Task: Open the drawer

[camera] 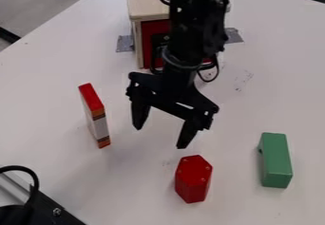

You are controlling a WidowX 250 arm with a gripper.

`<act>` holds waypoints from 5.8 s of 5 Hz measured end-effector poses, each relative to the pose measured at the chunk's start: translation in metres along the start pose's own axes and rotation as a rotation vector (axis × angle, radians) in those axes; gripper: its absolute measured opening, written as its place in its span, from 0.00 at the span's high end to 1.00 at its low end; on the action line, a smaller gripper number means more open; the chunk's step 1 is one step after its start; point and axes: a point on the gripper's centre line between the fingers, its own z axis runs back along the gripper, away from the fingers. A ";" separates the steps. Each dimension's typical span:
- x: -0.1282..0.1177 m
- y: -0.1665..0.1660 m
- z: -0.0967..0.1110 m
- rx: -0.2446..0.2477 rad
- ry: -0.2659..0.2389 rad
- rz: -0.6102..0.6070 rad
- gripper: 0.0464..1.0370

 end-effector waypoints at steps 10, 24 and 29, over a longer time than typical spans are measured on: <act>0.101 0.001 -0.004 0.049 -0.062 -0.325 0.04; 0.034 -0.001 -0.029 0.042 -0.128 -0.646 0.75; 0.014 -0.025 -0.032 0.052 -0.129 -0.680 0.80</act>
